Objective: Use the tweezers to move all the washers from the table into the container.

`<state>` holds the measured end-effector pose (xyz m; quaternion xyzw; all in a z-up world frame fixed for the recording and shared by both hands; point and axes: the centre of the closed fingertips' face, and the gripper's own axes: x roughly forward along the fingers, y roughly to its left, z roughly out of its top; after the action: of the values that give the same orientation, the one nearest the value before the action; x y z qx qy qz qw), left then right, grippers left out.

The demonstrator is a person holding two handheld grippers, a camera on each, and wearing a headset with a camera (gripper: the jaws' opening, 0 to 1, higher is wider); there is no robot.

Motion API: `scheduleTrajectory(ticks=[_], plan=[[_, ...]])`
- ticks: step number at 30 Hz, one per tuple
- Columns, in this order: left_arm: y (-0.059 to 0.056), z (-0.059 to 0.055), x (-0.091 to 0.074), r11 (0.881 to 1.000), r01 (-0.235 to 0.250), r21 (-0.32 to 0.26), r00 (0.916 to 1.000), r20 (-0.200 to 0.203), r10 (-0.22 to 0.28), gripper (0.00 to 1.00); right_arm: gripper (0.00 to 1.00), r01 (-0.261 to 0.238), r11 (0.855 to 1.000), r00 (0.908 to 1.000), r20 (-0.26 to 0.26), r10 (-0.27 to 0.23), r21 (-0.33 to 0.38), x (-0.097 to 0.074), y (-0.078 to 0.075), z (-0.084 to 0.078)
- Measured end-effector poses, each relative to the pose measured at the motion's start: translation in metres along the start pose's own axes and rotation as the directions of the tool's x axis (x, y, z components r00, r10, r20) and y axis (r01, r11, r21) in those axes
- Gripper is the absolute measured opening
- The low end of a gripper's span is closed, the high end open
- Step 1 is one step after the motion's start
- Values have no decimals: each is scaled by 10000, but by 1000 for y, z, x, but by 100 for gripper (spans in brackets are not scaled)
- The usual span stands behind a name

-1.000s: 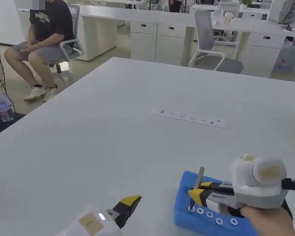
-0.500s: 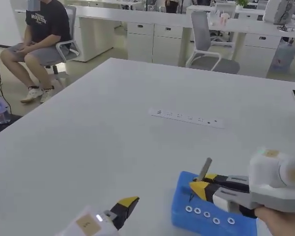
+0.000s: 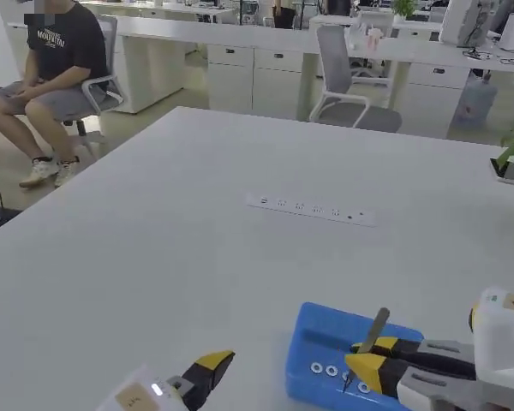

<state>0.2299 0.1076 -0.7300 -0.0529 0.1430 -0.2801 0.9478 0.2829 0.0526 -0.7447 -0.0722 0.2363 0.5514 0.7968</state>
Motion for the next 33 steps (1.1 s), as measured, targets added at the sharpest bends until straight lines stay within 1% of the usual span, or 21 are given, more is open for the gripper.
scheduleTrajectory(ticks=[2, 4, 7, 8, 9, 10, 11, 12, 15, 17, 18, 19, 22, 23, 24, 25, 26, 28, 31, 32, 33], plan=[[2, 1, -1, 9996, 81, -253, 10000, 43, -80, 85, 4, -76, 10000, 9999, -136, 75, -47, -3, 2, -5], [4, 3, -2, 9976, 137, -681, 9998, 117, -130, 84, 4, -232, 9996, 9990, -385, 226, -162, -7, 5, -11], [4, 3, -4, 9956, 399, -842, 9992, 20, -399, 79, 4, -458, 9988, 9976, -525, 449, -168, -11, 11, -17], [-3, 1, -4, 9916, 919, -909, 9954, -183, -939, 76, 4, -544, 9984, 9969, -583, 534, -151, -12, 14, -19], [-8, 0, -5, 9869, 1286, -975, 9907, -321, -1323, 73, 4, -649, 9978, 9957, -674, 638, -152, -12, 17, -22], [-15, -4, -6, 9777, 1793, -1094, 9793, -751, -1880, 68, 5, -844, 9963, 9928, -862, 826, -170, -13, 20, -26], [-18, -4, -7, 9734, 2038, -1046, 9725, -931, -2136, 64, 5, -986, 9950, 9900, -1029, 964, -164, -14, 23, -31], [-23, -5, -7, 9686, 2346, -821, 9637, -1109, -2428, 62, 5, -1081, 9940, 9881, -1112, 1058, -148, -13, 25, -35], [-27, -2, -5, 9644, 2598, -485, 9551, -1343, -2640, 58, 5, -1320, 9912, 9832, -1272, 1312, 15, -12, 31, -43], [-32, -1, -4, 9569, 2885, -327, 9458, -1463, -2901, 57, 4, -1480, 9890, 9784, -1464, 1463, -7, -12, 36, -49], [-36, -1, -3, 9505, 3098, -229, 9377, -1579, -3094, 55, 4, -1585, 9873, 9742, -1645, 1547, -101, -12, 39, -52], [-38, -1, -3, 9468, 3215, -158, 9326, -1677, -3195, 53, 4, -1665, 9858, 9707, -1791, 1602, -208, -12, 41, -55], [-43, 0, 0, 9382, 3459, 138, 9231, -1838, -3377, 47, 4, -1928, 9786, 9579, -2301, 1718, -723, -12, 47, -62], [-45, 0, 0, 9336, 3576, 198, 9181, -1906, -3476, 47, 4, -1997, 9760, 9542, -2436, 1735, -872, -12, 48, -63], [-46, 0, 1, 9309, 3646, 224, 9151, -1933, -3538, 46, 4, -2053, 9734, 9513, -2546, 1741, -1015, -12, 49, -65], [-49, 1, 1, 9258, 3770, 290, 9101, -1976, -3644, 45, 4, -2166, 9685, 9462, -2706, 1773, -1227, -11, 51, -66], [-50, 2, 1, 9231, 3831, 328, 9075, -1998, -3696, 44, 4, -2246, 9647, 9428, -2809, 1794, -1378, -11, 52, -67], [-52, 4, 1, 9135, 4046, 429, 8977, -2089, -3879, 39, 4, -2448, 9540, 9332, -3091, 1834, -1732, -11, 54, -70], [-54, 4, 2, 9046, 4223, 574, 8882, -2253, -4004, 37, 4, -2704, 9404, 9220, -3367, 1913, -2061, -9, 59, -73], [-55, 3, 2, 8998, 4318, 628, 8825, -2357, -4070, 37, 4, -2828, 9315, 9144, -3574, 1899, -2286, -10, 59, -76], [-55, 3, 2, 8972, 4364, 675, 8798, -2409, -4098, 35, 4, -2871, 9268, 9125, -3634, 1878, -2421, -9, 60, -77]])
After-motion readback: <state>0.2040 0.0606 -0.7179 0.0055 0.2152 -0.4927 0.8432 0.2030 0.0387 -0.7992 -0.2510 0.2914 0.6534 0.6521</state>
